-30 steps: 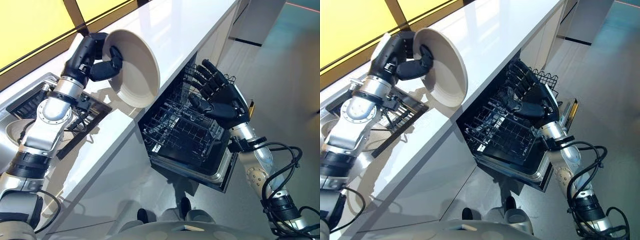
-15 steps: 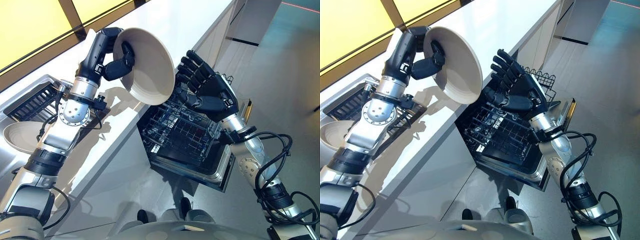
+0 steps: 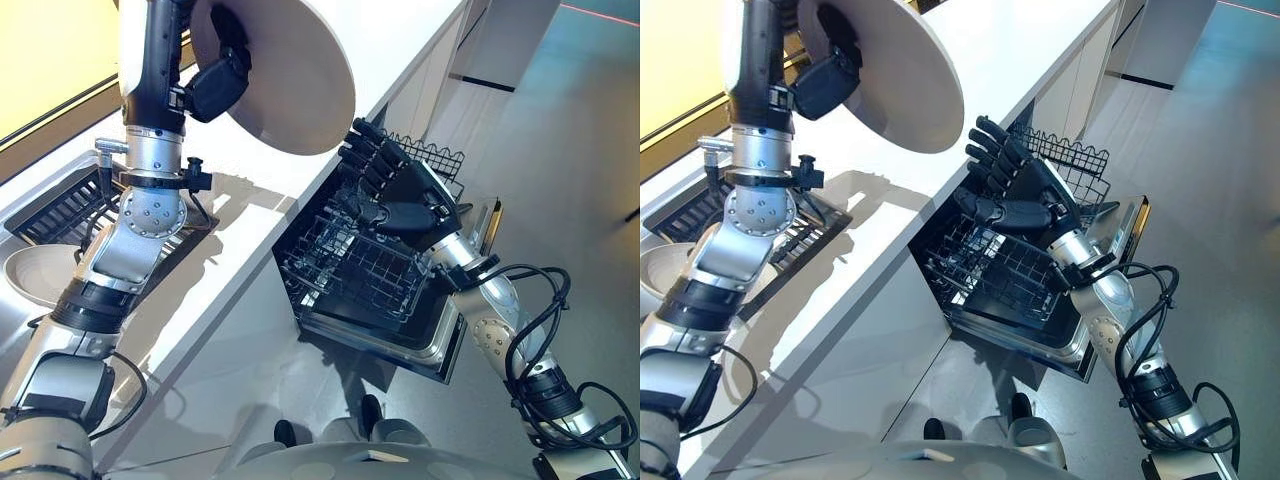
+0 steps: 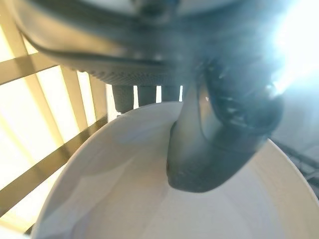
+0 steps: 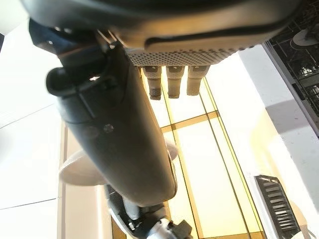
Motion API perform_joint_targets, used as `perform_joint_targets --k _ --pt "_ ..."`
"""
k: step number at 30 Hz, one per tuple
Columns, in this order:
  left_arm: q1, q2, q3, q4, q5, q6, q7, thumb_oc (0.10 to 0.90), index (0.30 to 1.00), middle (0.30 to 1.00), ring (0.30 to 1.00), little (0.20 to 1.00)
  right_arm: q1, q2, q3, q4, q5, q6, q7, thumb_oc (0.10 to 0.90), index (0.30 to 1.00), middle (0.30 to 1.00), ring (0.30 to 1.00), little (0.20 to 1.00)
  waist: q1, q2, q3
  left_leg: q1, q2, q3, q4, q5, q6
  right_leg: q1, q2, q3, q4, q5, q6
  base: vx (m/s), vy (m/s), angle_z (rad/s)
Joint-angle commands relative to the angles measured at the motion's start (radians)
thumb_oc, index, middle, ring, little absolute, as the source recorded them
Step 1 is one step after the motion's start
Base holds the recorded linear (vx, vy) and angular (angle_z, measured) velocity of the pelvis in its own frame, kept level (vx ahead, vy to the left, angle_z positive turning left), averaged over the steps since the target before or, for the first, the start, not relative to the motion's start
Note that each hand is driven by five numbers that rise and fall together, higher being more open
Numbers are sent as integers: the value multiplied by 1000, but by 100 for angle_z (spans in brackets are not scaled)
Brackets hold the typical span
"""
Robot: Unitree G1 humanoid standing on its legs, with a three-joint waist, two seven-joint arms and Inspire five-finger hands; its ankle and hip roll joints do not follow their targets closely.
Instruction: Pick up plates and place into dishwasher.
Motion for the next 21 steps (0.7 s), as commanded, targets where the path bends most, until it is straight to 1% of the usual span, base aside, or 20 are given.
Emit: perform_joint_targets --k 1,4,6,8,9,10,12,14,16,21 --pt "-178 38 38 31 42 -88 84 100 300 300 300 200 -98 53 -14 -122 49 -67 26 800 900 900 900 900 -14 -17 -128 -6 -80 4 2 -52 41 30 31 -9 4 -19 41 0 0 0" --pt "-172 17 24 26 50 -77 70 100 300 300 300 200 -105 59 -5 -123 44 -78 21 800 900 900 900 900 -16 -19 -127 -4 -82 2 2 -53 41 30 33 -6 4 -19 40 0 0 0" --pt "-155 -5 19 38 48 -83 64 100 300 300 300 200 -110 62 -7 -121 46 -85 22 800 900 900 900 900 -18 -21 -127 -2 -81 2 2 -55 41 31 34 -2 4 -19 41 -19 -11 -1" --pt "-143 -18 16 47 51 -91 62 100 300 300 300 200 -116 63 -13 -121 52 -88 26 800 900 900 900 900 -20 -23 -125 -6 -82 6 2 -44 42 26 34 0 4 -8 40 -20 -11 -4" --pt "-134 -27 15 49 52 -92 58 100 300 300 300 200 -118 63 -16 -123 54 -88 28 800 900 900 900 900 -21 -21 -127 -1 -81 5 2 -55 41 30 35 2 4 -17 41 -2 -5 -7" --pt "-126 -37 13 55 50 -91 51 100 300 300 300 200 -122 64 -18 -130 56 -87 27 800 900 900 900 900 -22 -23 -125 -5 -81 9 2 -44 41 25 35 4 4 -6 40 1 -3 -7" --pt "-117 -55 6 68 43 -89 40 100 300 300 300 200 -127 70 -19 -134 54 -90 29 800 900 900 900 900 -25 -22 -126 1 -81 10 2 -55 42 30 37 9 4 -15 40 19 1 -6" --pt "-107 -76 0 86 44 -99 35 100 300 300 300 200 -137 78 -22 -134 52 -94 33 800 900 900 900 900 -26 -25 -124 -2 -81 14 2 -45 43 25 37 11 4 -4 38 -21 -3 -6" --pt "-103 -86 -3 95 47 -104 31 100 300 300 300 200 -142 81 -22 -135 51 -98 34 800 900 900 900 900 -26 -26 -125 -3 -81 15 2 -45 43 25 38 13 4 -3 38 -22 -1 -5" --pt "-67 -144 -18 118 49 -127 19 100 300 300 300 200 -178 92 -29 -135 61 -120 28 800 900 900 900 900 -19 -34 -125 0 -79 14 2 -47 44 27 38 10 4 -3 38 -1 0 -1"
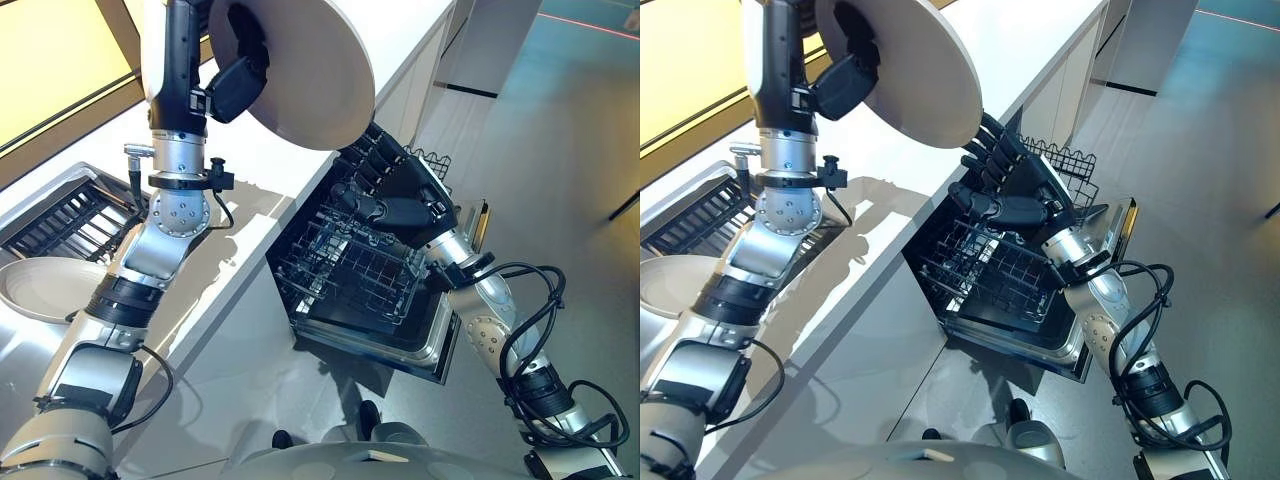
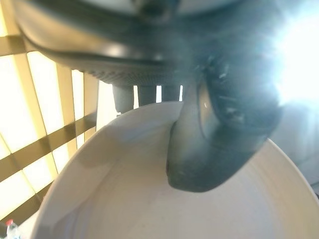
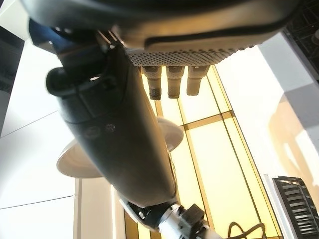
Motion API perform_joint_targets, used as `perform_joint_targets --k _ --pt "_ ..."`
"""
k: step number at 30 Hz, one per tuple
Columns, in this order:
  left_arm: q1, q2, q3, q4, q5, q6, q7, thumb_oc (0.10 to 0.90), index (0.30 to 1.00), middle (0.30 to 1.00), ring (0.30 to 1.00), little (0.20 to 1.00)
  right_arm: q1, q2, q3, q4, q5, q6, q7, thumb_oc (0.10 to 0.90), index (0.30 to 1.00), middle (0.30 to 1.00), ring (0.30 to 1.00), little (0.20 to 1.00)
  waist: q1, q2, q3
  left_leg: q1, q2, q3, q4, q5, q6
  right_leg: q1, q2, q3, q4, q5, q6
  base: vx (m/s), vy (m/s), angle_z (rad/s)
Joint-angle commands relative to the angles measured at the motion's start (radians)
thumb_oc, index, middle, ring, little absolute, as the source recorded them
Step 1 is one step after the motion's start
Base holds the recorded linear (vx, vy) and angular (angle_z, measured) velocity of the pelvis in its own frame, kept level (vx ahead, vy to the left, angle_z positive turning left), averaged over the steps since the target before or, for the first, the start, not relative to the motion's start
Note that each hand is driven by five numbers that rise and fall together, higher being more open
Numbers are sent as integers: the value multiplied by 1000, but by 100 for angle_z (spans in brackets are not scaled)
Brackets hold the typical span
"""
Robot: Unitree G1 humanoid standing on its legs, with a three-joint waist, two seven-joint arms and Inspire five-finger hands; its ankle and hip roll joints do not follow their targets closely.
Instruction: Pick up plates and place into dishwasher.
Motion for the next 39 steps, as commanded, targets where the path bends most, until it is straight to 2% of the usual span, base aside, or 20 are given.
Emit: perform_joint_targets --k 1,20,21,22,23,30,39 --pt "-76 12 7 53 13 -93 12 100 300 300 300 200 -161 60 -32 -129 53 -121 22 800 900 900 900 900 -6 -29 -99 -13 -80 -11 2 -38 45 27 34 -16 4 -3 36 0 0 0" --pt "-26 -79 -47 80 -2 -112 -29 100 300 300 300 200 -229 77 -62 -138 84 -156 -26 800 900 900 900 900 4 -40 -102 -11 -81 -15 2 -41 48 28 33 -19 4 0 37 0 0 0" --pt "-26 -81 -51 81 -5 -112 -29 100 300 300 300 200 -231 79 -61 -136 85 -154 -26 583 714 714 714 683 5 -40 -103 -12 -81 -15 2 -41 48 28 33 -19 4 0 37 0 0 0" --pt "-27 -84 -54 81 -7 -111 -29 100 300 300 300 200 -232 80 -59 -134 86 -153 -28 262 439 439 439 362 5 -40 -104 -13 -81 -15 2 -40 48 28 33 -19 4 0 37 0 0 0" --pt "-26 -88 -57 79 -6 -110 -28 100 300 300 300 200 -232 81 -58 -131 84 -155 -30 100 300 300 300 200 6 -40 -104 -13 -80 -15 2 -40 48 28 32 -19 4 0 37 0 0 0" --pt "-19 -86 -59 61 -11 -103 -45 100 300 300 300 200 -221 80 -71 -122 73 -186 -60 100 300 300 300 200 5 -41 -104 -13 -78 -13 2 -39 49 27 33 -19 4 2 38 0 0 0" --pt "-30 -61 -56 45 -4 -106 -52 100 300 300 300 200 -214 68 -81 -106 14 -182 -80 100 300 300 300 200 4 -36 -106 -10 -79 -16 2 -41 50 28 33 -16 4 3 38 0 0 0"
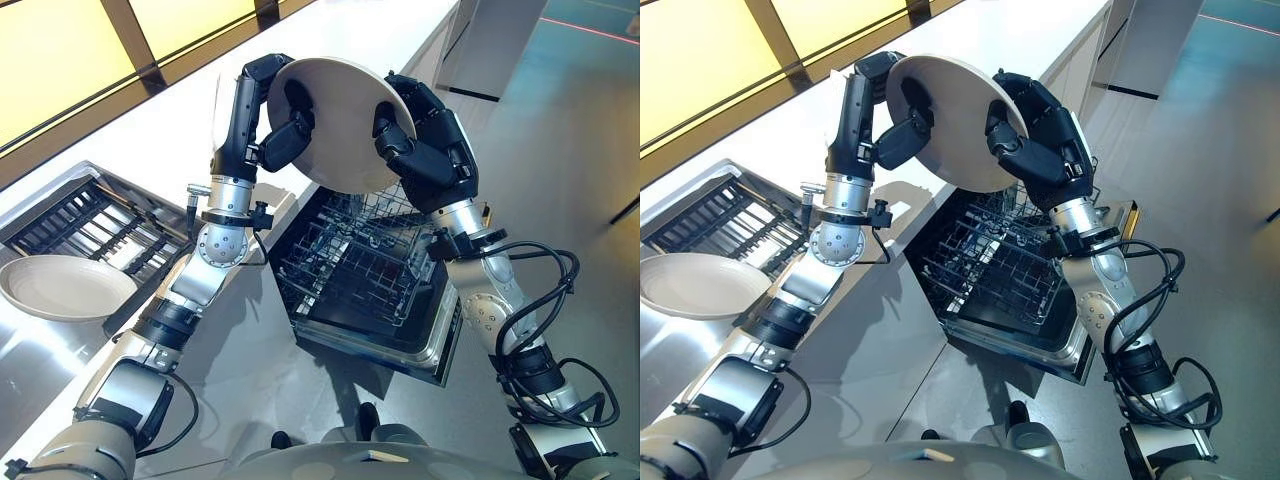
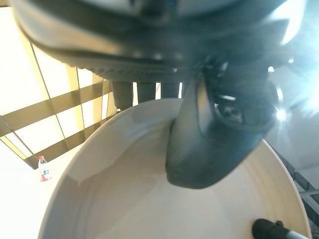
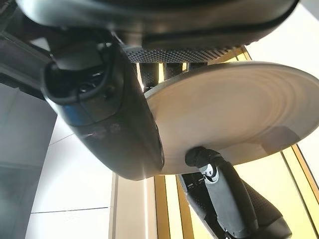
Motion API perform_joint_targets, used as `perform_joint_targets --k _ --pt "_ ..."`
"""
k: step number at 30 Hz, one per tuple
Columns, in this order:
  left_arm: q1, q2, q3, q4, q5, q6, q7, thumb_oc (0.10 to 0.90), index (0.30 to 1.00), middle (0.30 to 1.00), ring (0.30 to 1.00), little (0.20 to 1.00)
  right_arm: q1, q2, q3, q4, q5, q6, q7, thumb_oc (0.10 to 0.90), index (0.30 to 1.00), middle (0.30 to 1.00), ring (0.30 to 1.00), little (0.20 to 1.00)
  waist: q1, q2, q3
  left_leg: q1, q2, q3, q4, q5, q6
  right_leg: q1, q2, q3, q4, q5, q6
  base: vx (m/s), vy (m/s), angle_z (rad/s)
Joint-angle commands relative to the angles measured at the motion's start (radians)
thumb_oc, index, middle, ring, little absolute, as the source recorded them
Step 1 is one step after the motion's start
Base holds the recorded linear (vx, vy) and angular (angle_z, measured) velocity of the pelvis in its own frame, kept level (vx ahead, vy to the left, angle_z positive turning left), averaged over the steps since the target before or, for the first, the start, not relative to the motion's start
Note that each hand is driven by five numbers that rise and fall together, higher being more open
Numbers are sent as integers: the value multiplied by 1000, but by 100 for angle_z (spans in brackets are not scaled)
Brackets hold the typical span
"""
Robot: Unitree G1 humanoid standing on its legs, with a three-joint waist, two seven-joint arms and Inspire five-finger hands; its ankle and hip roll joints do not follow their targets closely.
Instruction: Pick up plates and place into dishwasher.
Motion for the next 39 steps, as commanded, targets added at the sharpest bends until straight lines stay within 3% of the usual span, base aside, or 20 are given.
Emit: perform_joint_targets --k 1,6,7,8,9,16,23,33,38,39 --pt "-101 64 38 -5 -2 -55 12 100 300 300 300 200 -107 23 -39 -93 -10 -119 69 100 300 300 300 200 -6 -29 -103 -11 -80 -16 2 -41 49 26 33 -16 4 3 39 0 0 0" --pt "-106 87 47 -27 7 -56 5 100 300 300 300 200 -98 5 -44 -81 -40 -102 68 100 300 300 300 200 -6 -26 -103 -12 -80 -20 2 -42 49 26 33 -17 4 1 39 0 0 0" --pt "-107 95 50 -35 9 -55 -1 303 474 474 474 403 -97 0 -46 -76 -41 -100 68 100 300 300 300 200 -6 -26 -103 -12 -80 -22 2 -42 49 26 33 -16 4 1 38 0 0 0" --pt "-108 103 53 -44 5 -48 -11 405 561 561 561 505 -94 -3 -47 -73 -45 -98 69 100 300 300 300 200 -5 -25 -103 -12 -81 -25 2 -42 49 27 33 -17 4 0 38 0 0 0" --pt "-108 112 59 -52 -2 -46 -26 800 900 900 900 900 -91 -6 -48 -69 -49 -98 67 100 300 300 300 200 -4 -24 -103 -13 -81 -27 2 -42 49 27 33 -18 4 0 38 0 0 0" --pt "-94 182 73 -89 -97 57 -188 800 900 900 900 900 -72 -40 -69 -50 -149 -110 36 100 300 300 300 200 7 -16 -101 -14 -80 -35 2 -39 46 29 30 -28 4 0 42 0 0 0" --pt "2 273 172 -130 -193 145 -333 800 900 900 900 900 -52 -128 -163 -31 -207 -138 -2 100 300 300 300 200 27 -10 -96 -17 -80 -54 2 -36 45 31 27 -42 4 -1 44 -1 -9 2" --pt "184 350 334 -138 -174 106 -362 800 900 900 900 900 41 -236 -282 -13 -312 -150 -31 100 300 300 300 200 50 -12 -92 -24 -83 -77 2 -32 46 33 20 -58 4 -3 46 10 -1 4" --pt "256 332 376 -190 -201 110 -403 800 900 900 900 900 75 -253 -316 -3 -439 -151 -94 100 300 300 300 200 61 -15 -88 -24 -84 -86 2 -32 47 36 17 -66 4 -4 47 7 0 2" --pt "288 323 386 -225 -208 119 -431 800 900 900 900 900 94 -271 -330 2 -515 -146 -142 100 300 300 300 200 65 -17 -86 -25 -85 -90 2 -32 48 36 16 -69 4 -4 48 0 0 0"
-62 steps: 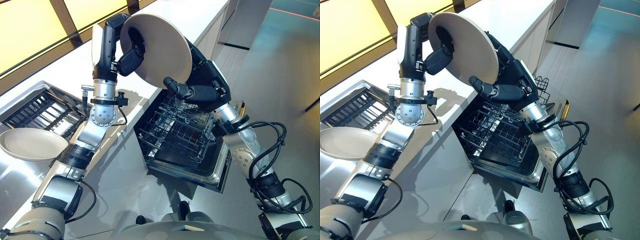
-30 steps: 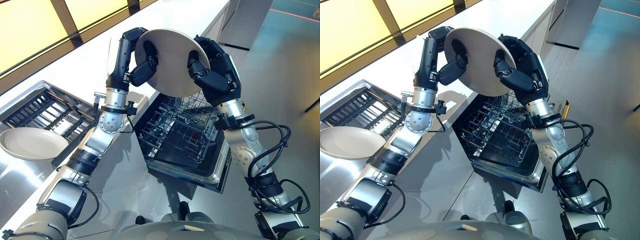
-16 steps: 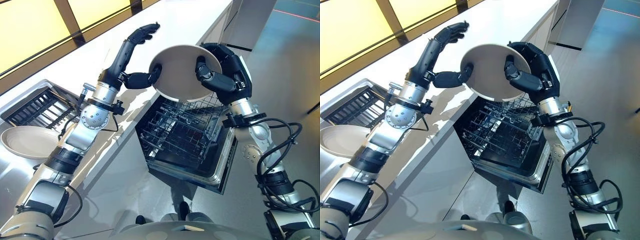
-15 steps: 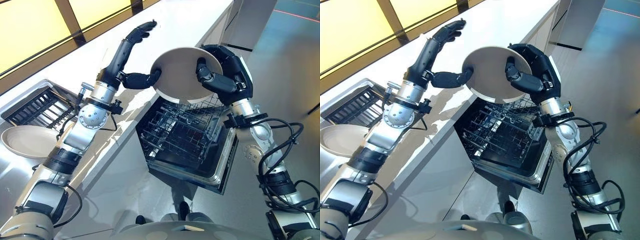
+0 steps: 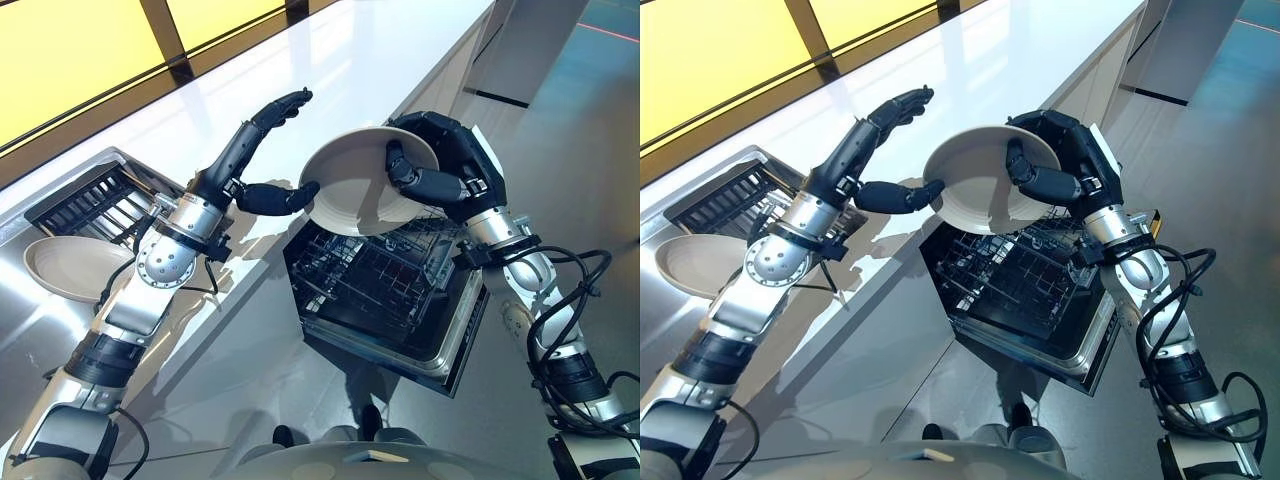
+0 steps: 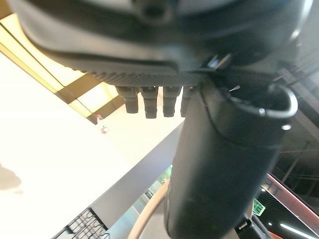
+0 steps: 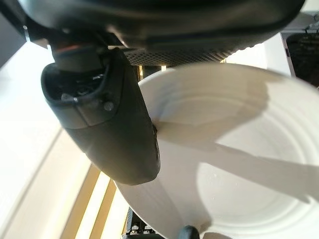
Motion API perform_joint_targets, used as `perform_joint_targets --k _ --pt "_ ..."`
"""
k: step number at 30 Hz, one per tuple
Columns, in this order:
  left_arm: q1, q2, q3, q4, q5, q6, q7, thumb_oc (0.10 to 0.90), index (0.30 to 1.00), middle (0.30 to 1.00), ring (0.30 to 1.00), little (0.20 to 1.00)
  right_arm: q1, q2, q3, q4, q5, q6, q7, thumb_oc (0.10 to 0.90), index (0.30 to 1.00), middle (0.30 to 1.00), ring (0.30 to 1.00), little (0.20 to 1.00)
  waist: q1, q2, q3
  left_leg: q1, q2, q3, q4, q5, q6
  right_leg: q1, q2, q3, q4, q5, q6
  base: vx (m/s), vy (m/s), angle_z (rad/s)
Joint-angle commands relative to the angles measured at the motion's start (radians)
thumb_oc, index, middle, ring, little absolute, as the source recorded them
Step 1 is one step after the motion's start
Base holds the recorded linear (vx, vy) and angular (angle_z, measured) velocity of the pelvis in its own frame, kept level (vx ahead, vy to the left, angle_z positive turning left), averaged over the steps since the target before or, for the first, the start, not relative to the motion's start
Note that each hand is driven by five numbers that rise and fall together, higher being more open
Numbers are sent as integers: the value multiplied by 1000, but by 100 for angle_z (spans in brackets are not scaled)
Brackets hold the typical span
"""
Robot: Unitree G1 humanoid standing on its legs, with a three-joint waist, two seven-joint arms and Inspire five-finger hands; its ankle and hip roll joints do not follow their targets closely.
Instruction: Pick up plates and place into dishwasher.
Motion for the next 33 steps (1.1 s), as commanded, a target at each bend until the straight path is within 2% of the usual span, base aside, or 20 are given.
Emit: perform_joint_targets --k 1,3,6,8,10,12,16,19,22,27,33 --pt "33 105 222 16 -45 -13 12 800 900 900 900 900 15 -118 -265 -23 -128 -130 -172 100 300 300 300 200 15 -21 -87 -12 -82 -55 2 -32 47 32 22 -36 5 -1 45 0 0 0" --pt "78 91 230 -32 -46 -12 -29 800 900 900 900 900 48 -130 -289 -8 -196 -93 -211 100 300 300 300 200 21 -22 -83 -12 -83 -60 2 -33 48 34 21 -39 5 -1 45 0 0 0" --pt "125 95 242 -94 -70 -8 -62 800 900 900 900 900 74 -157 -306 8 -217 -64 -239 100 300 300 300 200 28 -26 -77 -14 -83 -66 2 -33 49 35 20 -43 5 -1 46 -5 -3 9" --pt "135 93 240 -104 -169 -8 -124 800 900 900 900 900 67 -168 -297 27 -221 -56 -250 100 300 300 300 200 35 -28 -73 -15 -84 -68 2 -32 50 36 20 -47 5 -1 46 -3 -4 6" --pt "132 81 222 -120 -267 28 -205 800 900 900 900 900 48 -167 -275 40 -216 -53 -260 100 300 300 300 200 40 -28 -67 -15 -83 -68 2 -30 50 38 18 -50 5 1 46 -3 -2 7" --pt "119 76 190 -132 -304 44 -244 800 900 900 900 900 25 -166 -246 46 -207 -56 -273 100 300 300 300 200 42 -27 -64 -14 -83 -70 2 -30 51 39 18 -53 5 2 46 1 -3 5" --pt "84 87 139 -141 -355 58 -273 800 900 900 900 900 -8 -169 -214 43 -171 -67 -289 100 300 300 300 200 43 -25 -62 -13 -85 -72 2 -32 53 40 17 -54 5 3 47 0 0 0" --pt "59 79 112 -135 -395 48 -256 800 900 900 900 900 -12 -164 -198 50 -247 -72 -314 100 300 300 300 200 38 -24 -61 -12 -85 -71 2 -35 55 40 16 -51 5 1 48 2 4 3" --pt "66 71 115 -140 -436 61 -255 800 900 900 900 900 6 -170 -197 54 -249 -60 -293 100 300 300 300 200 37 -24 -62 -11 -84 -70 2 -36 55 39 15 -49 5 2 50 2 3 3" --pt "110 33 120 -175 -502 82 -313 800 900 900 900 900 15 -167 -144 96 -320 29 -230 100 300 300 300 200 51 -26 -55 -14 -84 -72 2 -33 57 37 9 -58 5 4 49 0 0 0" --pt "106 9 49 -205 -620 143 -406 800 900 900 900 900 -82 -162 -3 299 -442 99 -281 100 300 300 300 200 83 -29 -50 -15 -85 -89 2 -30 57 46 5 -79 5 2 44 1 -4 4"
